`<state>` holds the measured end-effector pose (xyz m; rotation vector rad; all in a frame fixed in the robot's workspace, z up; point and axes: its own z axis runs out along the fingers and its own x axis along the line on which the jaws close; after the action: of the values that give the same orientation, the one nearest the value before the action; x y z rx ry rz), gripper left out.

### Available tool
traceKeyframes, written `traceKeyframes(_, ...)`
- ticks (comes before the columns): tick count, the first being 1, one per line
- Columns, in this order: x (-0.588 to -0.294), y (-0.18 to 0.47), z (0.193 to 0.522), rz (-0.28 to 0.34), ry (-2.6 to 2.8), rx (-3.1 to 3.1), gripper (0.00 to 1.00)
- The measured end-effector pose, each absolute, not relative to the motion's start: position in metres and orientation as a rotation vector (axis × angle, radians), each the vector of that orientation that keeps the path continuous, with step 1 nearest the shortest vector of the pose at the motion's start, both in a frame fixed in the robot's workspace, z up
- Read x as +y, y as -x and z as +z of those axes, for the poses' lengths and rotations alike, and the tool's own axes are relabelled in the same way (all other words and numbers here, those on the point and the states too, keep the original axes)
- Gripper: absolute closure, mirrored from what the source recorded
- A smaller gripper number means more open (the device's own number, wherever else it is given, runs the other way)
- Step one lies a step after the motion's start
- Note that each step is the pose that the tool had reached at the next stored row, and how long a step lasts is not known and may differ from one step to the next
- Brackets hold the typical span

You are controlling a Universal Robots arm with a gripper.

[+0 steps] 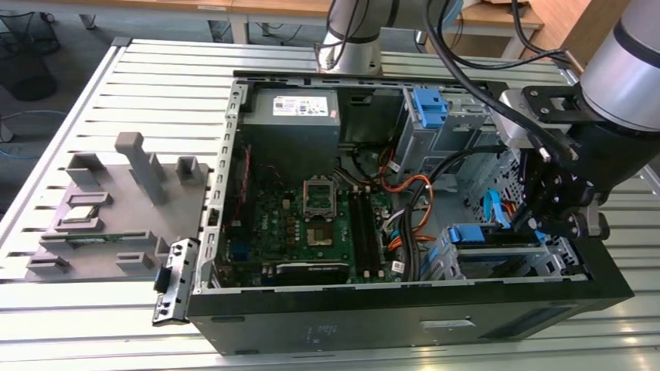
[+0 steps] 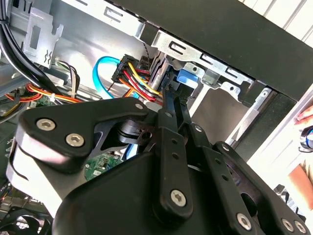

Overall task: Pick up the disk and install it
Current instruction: 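Insert the second disk wire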

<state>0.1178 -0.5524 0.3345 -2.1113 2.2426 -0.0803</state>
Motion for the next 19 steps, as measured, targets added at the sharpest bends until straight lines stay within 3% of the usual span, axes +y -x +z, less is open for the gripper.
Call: traceKeyframes(19, -0.5524, -0.1177, 0.3353, -0.079, 2.112, 2.241, 0.82)
